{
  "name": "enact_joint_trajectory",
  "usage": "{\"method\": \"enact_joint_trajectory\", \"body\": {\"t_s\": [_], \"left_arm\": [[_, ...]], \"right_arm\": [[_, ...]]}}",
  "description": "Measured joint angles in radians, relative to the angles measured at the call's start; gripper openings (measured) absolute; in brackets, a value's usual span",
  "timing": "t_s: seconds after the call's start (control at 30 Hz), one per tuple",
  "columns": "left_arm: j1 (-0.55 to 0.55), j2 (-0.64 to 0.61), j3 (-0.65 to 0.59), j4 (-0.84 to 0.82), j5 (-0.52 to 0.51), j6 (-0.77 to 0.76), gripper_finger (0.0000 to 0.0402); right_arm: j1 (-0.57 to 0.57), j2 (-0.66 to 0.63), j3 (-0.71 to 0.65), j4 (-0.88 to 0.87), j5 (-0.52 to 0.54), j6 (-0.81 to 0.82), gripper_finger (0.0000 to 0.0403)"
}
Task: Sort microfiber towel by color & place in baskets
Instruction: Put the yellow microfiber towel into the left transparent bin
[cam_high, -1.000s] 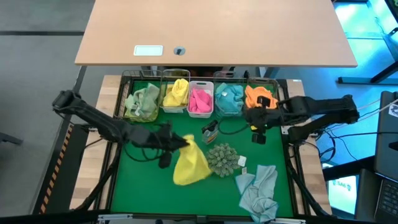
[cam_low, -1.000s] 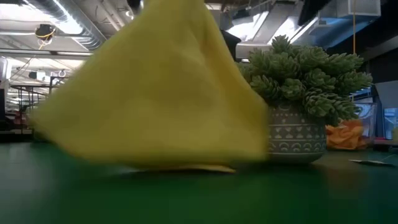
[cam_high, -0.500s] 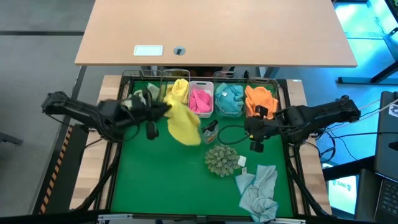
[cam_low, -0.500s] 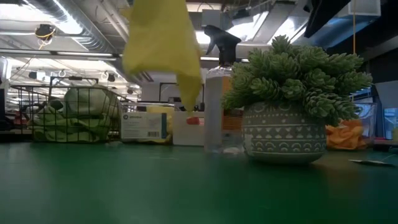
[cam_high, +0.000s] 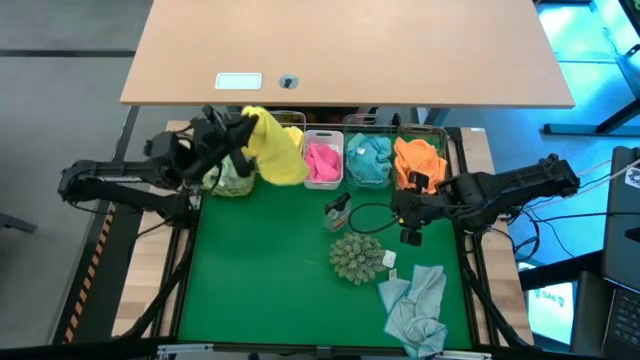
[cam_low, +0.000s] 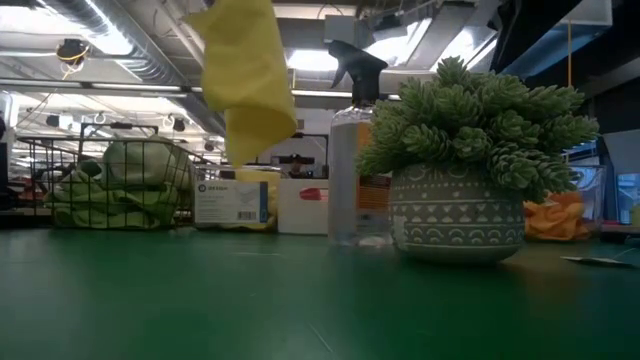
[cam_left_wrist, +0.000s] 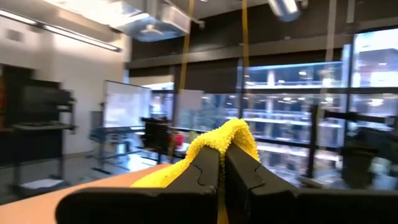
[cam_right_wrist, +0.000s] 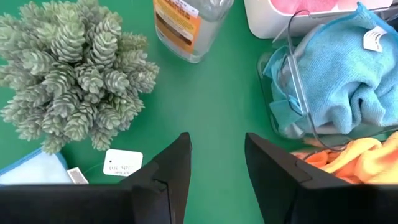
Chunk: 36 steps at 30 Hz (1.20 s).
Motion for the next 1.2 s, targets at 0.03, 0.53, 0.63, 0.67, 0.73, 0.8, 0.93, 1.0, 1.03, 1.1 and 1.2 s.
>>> {"method": "enact_joint_trajectory", "body": {"t_s": [0.03, 0.53, 0.63, 0.67, 0.73, 0.8, 0.93, 1.0, 1.03, 1.1, 1.2], "left_arm": [[0.024, 0.000, 0.000, 0.000, 0.003, 0.000, 0.0000], [0.320, 0.082, 0.000, -0.012, 0.021, -0.012, 0.0000], [0.358, 0.143, 0.000, -0.013, 0.056, -0.018, 0.0000], [0.369, 0.166, 0.000, -0.014, 0.057, -0.018, 0.0000], [0.388, 0.209, 0.000, -0.016, 0.057, -0.018, 0.0000], [0.406, 0.250, 0.000, -0.034, 0.057, -0.019, 0.0000], [0.428, 0.319, 0.000, -0.110, 0.057, -0.033, 0.0000], [0.435, 0.346, 0.000, -0.165, 0.058, -0.044, 0.0000], [0.437, 0.357, 0.000, -0.192, 0.058, -0.045, 0.0000], [0.440, 0.379, 0.000, -0.245, 0.058, -0.049, 0.0000], [0.441, 0.410, 0.000, -0.324, 0.071, -0.091, 0.0000]], "right_arm": [[0.000, 0.000, -0.004, 0.003, 0.000, 0.000, 0.0150], [0.000, 0.000, -0.017, 0.026, 0.000, 0.000, 0.0150], [0.000, 0.000, -0.017, 0.026, 0.000, 0.000, 0.0150], [0.000, 0.000, -0.017, 0.026, 0.000, 0.000, 0.0150], [0.000, 0.000, -0.017, 0.026, 0.000, 0.000, 0.0150], [0.000, 0.000, -0.017, 0.026, 0.000, 0.000, 0.0150], [0.000, 0.000, -0.017, 0.025, 0.000, -0.001, 0.0150], [0.000, 0.000, -0.017, 0.025, 0.000, -0.001, 0.0150], [0.000, 0.000, -0.017, 0.025, 0.000, -0.001, 0.0150], [0.000, 0.000, -0.017, 0.025, 0.000, -0.001, 0.0150], [0.000, 0.000, -0.017, 0.025, 0.000, -0.001, 0.0150]]}}
